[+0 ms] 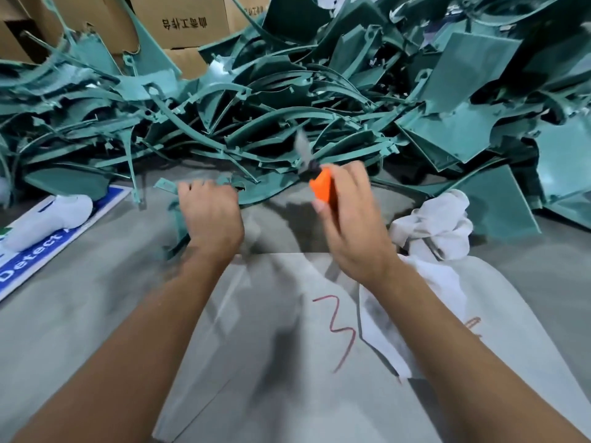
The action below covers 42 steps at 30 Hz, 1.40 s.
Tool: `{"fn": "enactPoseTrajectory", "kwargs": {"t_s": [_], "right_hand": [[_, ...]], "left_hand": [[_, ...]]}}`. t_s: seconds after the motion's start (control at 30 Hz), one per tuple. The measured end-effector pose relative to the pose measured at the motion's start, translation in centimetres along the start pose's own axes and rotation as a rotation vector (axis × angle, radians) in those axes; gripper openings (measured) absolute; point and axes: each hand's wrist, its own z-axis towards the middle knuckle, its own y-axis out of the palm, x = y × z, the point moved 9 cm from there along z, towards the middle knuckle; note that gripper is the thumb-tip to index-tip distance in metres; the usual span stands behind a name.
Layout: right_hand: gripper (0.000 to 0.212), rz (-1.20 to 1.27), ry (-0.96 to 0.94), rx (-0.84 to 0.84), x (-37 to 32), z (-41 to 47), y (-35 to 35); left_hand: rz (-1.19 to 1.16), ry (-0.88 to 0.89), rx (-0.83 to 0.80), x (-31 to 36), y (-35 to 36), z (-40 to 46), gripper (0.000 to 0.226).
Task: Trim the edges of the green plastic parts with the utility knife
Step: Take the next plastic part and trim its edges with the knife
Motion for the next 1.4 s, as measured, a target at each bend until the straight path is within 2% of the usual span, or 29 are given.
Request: {"fn": "enactPoseTrajectory", "kwargs": {"t_s": [0.1, 0.17, 0.27, 0.33, 0.43, 0.57, 0.67, 0.73, 0.8, 0.87, 0.93, 1.03, 1.1, 1.2, 1.23, 1.27, 1.33, 1.4], "right_hand": [[0.022, 0.156, 0.026, 0.261, 1.0, -0.7, -2.8], [0.020, 0.265, 0.066, 0.293, 2.0, -1.2, -3.3], [0.028, 0.377, 0.157, 0.331, 3.5, -2.3, -3.4], [0.034, 0.392, 0.197, 0.365, 4.0, -2.7, -3.4], [0.030, 0.351, 0.236, 0.405, 4.4, -2.8, -3.4], [0.020, 0.381, 0.305, 0.430, 4.7, -3.0, -3.5], [0.018, 0.503, 0.432, 0.436, 5.6, -3.2, -3.5], [0.018, 0.584, 0.524, 0.441, 6.7, -3.3, -3.6], [0.022, 0.567, 0.589, 0.443, 7.8, -3.4, -3.9], [0.030, 0.558, 0.644, 0.408, 9.0, -3.4, -4.2], [0.038, 0.493, 0.666, 0.297, 10.1, -3.1, -4.1], [0.031, 0.326, 0.637, 0.115, 10.6, -2.4, -3.7], [0.023, 0.369, 0.633, 0.119, 10.6, -2.3, -3.5], [0.022, 0.548, 0.684, 0.225, 11.0, -2.6, -3.4], [0.021, 0.618, 0.714, 0.250, 11.1, -2.8, -3.3], [0.022, 0.690, 0.734, 0.267, 11.0, -3.0, -3.0], [0.024, 0.802, 0.733, 0.263, 10.5, -3.0, -2.1], [0.020, 0.824, 0.697, 0.204, 9.7, -2.9, -1.0]], "left_hand": [[-0.111, 0.005, 0.180, 0.2, -1.7, -1.1, 0.012], [-0.181, 0.032, 0.277, 0.2, -2.6, -1.9, 0.020], [-0.250, 0.106, 0.436, 0.3, -4.1, -3.7, 0.021], [-0.288, 0.156, 0.562, 0.5, -5.4, -5.4, 0.017], [-0.417, 0.155, 0.692, -0.1, -7.4, -7.0, 0.014], [-0.648, 0.028, 0.712, -1.5, -8.9, -7.1, 0.022], [-1.044, -0.126, 0.533, -2.3, -7.2, -6.0, 0.024], [-1.143, -0.191, 0.468, -1.9, -6.1, -6.0, 0.024], [-1.215, -0.206, 0.461, -1.2, -5.4, -6.1, 0.026], [-1.245, -0.177, 0.522, -0.6, -5.4, -6.4, 0.026], [-1.197, -0.125, 0.577, 0.1, -5.4, -6.6, 0.025], [-1.125, -0.081, 0.636, 0.5, -4.9, -6.6, 0.022], [-1.116, -0.094, 0.712, 0.2, -4.7, -6.7, 0.015], [-1.202, -0.196, 0.774, -0.5, -4.0, -7.0, 0.043], [-1.336, -0.240, 0.746, -0.6, -3.1, -7.1, 0.045], [-1.559, -0.270, 0.633, -0.1, -1.9, -6.9, 0.046], [-2.032, -0.206, 0.182, 3.5, 0.3, -6.2, 0.059], [-2.255, -0.121, -0.245, 7.2, 0.7, -6.7, 0.084]]}}
